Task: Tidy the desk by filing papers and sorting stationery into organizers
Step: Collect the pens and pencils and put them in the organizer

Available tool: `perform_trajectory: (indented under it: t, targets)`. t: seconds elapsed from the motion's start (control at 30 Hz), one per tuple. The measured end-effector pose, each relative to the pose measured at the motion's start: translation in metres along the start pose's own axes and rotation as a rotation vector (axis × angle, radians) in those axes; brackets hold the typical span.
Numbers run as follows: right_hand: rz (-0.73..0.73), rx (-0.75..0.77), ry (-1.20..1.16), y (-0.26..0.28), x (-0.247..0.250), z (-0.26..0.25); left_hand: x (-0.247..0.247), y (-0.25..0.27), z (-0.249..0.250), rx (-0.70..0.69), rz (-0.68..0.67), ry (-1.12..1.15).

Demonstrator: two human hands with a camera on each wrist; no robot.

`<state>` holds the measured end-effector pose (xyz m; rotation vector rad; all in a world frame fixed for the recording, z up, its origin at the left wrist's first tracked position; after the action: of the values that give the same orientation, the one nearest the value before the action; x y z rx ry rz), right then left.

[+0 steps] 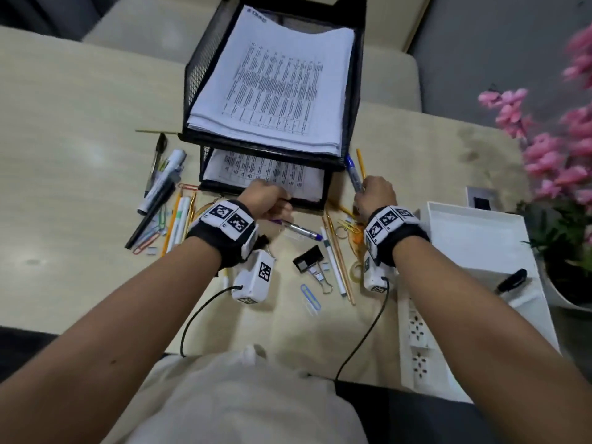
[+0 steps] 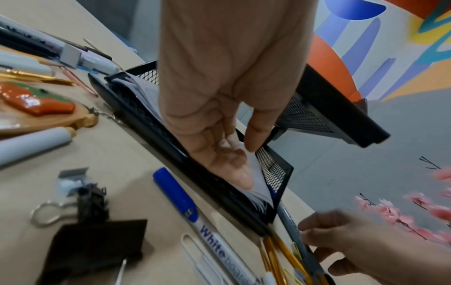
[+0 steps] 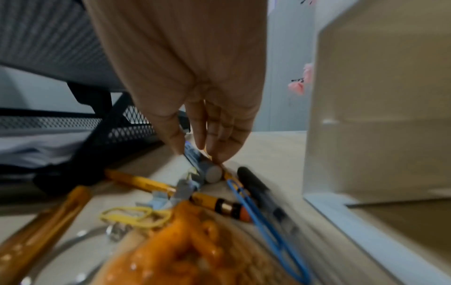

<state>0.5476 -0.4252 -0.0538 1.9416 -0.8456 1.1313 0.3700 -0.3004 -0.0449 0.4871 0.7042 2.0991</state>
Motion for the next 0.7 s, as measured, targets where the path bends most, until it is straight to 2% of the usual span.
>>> perform_trajectory:
  t: [0.1,0.17,0.3,0.4,0.47,0.5,0.53,0.6,0.7]
  targets:
    - [-0.036,-0.059,0.024,-0.002,-0.012,0.003,0.001,-0.003,0.004,0.005,0.018,0.029]
    - [-0.01,-0.116,-0.044,0.006,-0.013,0.007,-0.005,-0.004,0.005,0.013,0.005,0.043]
    - [0.111,-0.183,-0.42,0.046,-0.001,0.009,-0.032,-0.004,0.011,-0.034,-0.098,-0.012]
    - [-0.065,-0.084,-0.616,0.093,-0.019,-0.008,-0.056,-0.002,0.012,-0.058,-0.184,-0.113]
    - [-0.197,-0.038,-0.677,0.111,-0.03,-0.014,-0.064,-0.002,0.011,-0.073,-0.173,-0.131]
    - [-0.21,-0.038,-0.695,0.11,-0.031,-0.012,-0.065,-0.002,0.011,-0.089,-0.144,-0.123]
    - [-0.168,-0.061,-0.708,0.103,-0.027,-0.008,-0.063,-0.001,0.012,-0.11,-0.113,-0.118]
    - [0.01,-0.135,-0.704,0.077,-0.012,0.007,-0.058,0.0,0.014,-0.156,-0.068,-0.146]
    - [0.191,-0.216,-0.529,0.036,0.008,0.018,-0.048,0.003,0.014,-0.212,-0.027,-0.236]
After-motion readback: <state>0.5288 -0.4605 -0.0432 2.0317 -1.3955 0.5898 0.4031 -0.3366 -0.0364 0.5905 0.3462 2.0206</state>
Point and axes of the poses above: each hand's wrist, its own y-axis away from the middle knuckle, its own x-axis out of the back of the hand, z = x × y, the point moved 6 cm from there along -y, towards the middle knuckle, and after that the axes turned 3 degrees about -y, right-handed, at the moved point
